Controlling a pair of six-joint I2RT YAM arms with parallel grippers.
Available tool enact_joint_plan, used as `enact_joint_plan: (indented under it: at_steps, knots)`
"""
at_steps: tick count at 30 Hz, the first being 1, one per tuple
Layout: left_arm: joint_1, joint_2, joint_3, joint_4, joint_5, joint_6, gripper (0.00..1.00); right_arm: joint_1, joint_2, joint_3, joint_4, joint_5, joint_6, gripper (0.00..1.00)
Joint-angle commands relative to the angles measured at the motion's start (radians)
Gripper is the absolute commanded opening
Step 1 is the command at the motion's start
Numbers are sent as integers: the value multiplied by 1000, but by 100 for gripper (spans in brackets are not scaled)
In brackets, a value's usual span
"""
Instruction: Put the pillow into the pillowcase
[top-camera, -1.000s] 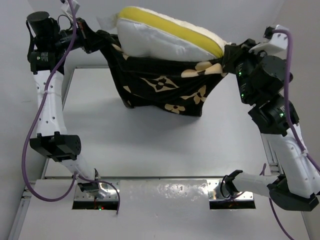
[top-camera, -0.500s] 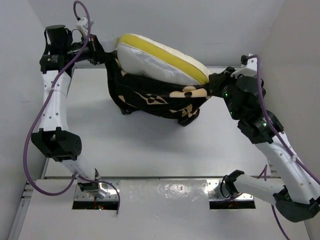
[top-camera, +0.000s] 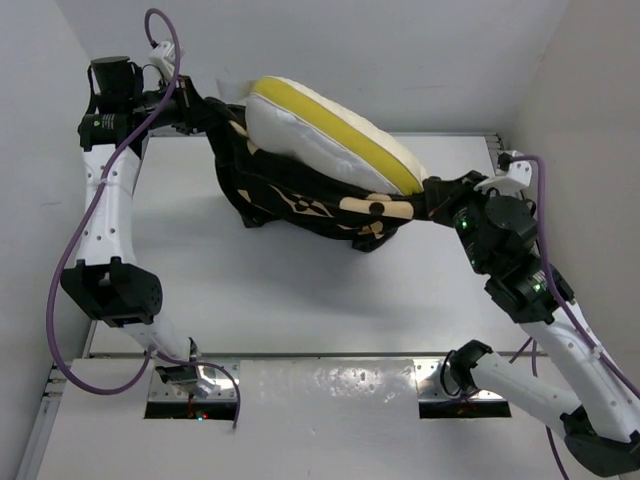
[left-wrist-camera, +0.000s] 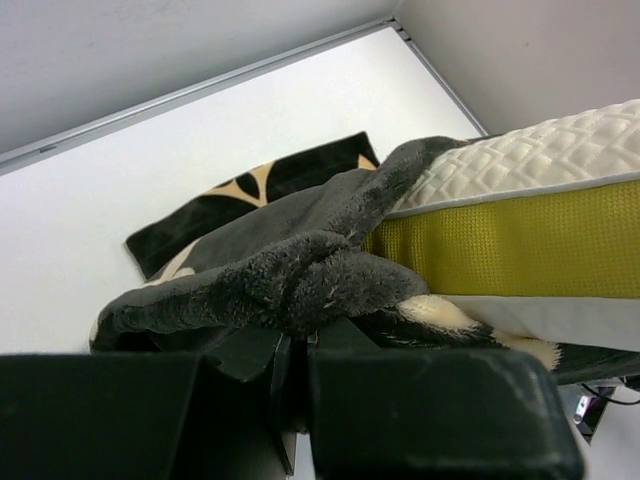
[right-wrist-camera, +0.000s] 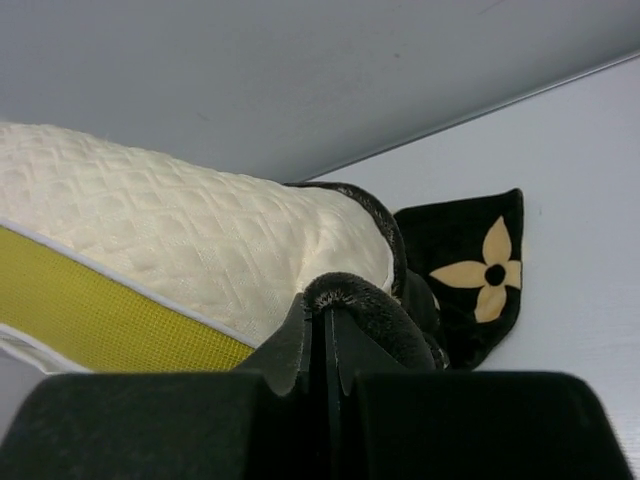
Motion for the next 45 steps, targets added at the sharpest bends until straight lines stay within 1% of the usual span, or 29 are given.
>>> enact_joint_plan:
  at_steps: [1, 4, 7, 10, 11, 12, 13, 14, 15, 16, 18, 20, 22, 24, 25, 26, 27, 29, 32, 33, 34, 36, 37, 38, 39, 41, 42, 43, 45]
  knots:
    - [10, -42, 1, 73, -29, -2, 0, -3, -10, -53, 33, -46, 32, 0]
    - [7, -45, -15, 73, -36, 4, 0, -2, 3, -69, 74, -101, 21, 0]
    - [-1, -37, 4, 40, -23, 51, 0, -3, 60, 18, 103, -138, -34, 0]
    - [4, -16, 115, 56, 43, 61, 0, -2, 176, 230, 111, -156, -162, 0]
    - [12, -7, 175, 123, 48, 32, 0, -2, 215, 397, 104, -152, -204, 0]
    - [41, 5, 326, 162, 40, -67, 0, -3, 248, 489, 97, -146, -263, 0]
    - [57, 50, 409, 205, 48, -121, 0, 0, 302, 564, 100, -144, -287, 0]
    - [76, 68, 482, 321, 93, -257, 0, -3, 316, 685, 122, -161, -310, 0]
    - [114, 87, 546, 401, 123, -340, 0, -3, 324, 724, 139, -170, -313, 0]
    - [131, 85, 539, 578, 176, -499, 0, -2, 318, 749, 169, -175, -319, 0]
    - [159, 82, 487, 667, 213, -577, 0, -2, 284, 714, 189, -146, -325, 0]
    - [133, 67, 377, 540, 205, -454, 0, -3, 215, 555, 212, -31, -338, 0]
    - [108, 41, 233, 424, 116, -322, 0, -3, 204, 447, 179, 44, -370, 0]
    - [122, 70, 247, 406, 105, -323, 0, -3, 253, 521, 79, 49, -394, 0]
    - [136, 87, 289, 400, 120, -340, 0, -2, 281, 642, 5, 28, -397, 0]
    - [159, 93, 392, 402, 121, -344, 0, -3, 311, 690, -5, 2, -399, 0]
    - [168, 87, 425, 434, 118, -340, 0, -3, 312, 731, 23, -35, -399, 0]
    - [174, 53, 416, 443, 92, -302, 0, -2, 271, 708, 76, -50, -384, 0]
    - [97, 21, 280, 324, 91, -193, 0, -3, 198, 502, 137, -28, -330, 0]
    - [73, 7, 167, 273, 48, -132, 0, -3, 168, 377, 146, -15, -304, 0]
    - [47, 4, 140, 256, 22, -105, 0, -2, 168, 350, 133, -11, -304, 0]
    - [9, 47, 195, 212, -12, -62, 0, -3, 268, 420, 56, -14, -328, 0]
    - [7, 76, 366, 172, -21, -56, 0, -3, 317, 600, -28, -47, -362, 0]
    - [27, 102, 458, 170, -20, -68, 0, -2, 360, 700, -60, -72, -374, 0]
    - [44, 134, 535, 246, -14, -99, 0, -2, 438, 883, -86, -93, -381, 0]
    - [103, 102, 526, 379, -3, -220, 0, 0, 473, 991, -84, -159, -381, 0]
    - [120, 61, 495, 420, 0, -241, 0, 0, 468, 1002, -72, -176, -375, 0]
    - [127, 55, 461, 385, 17, -223, 0, 0, 417, 923, -44, -182, -358, 0]
    - [95, 27, 371, 229, 43, -141, 0, -2, 305, 712, 73, -147, -323, 0]
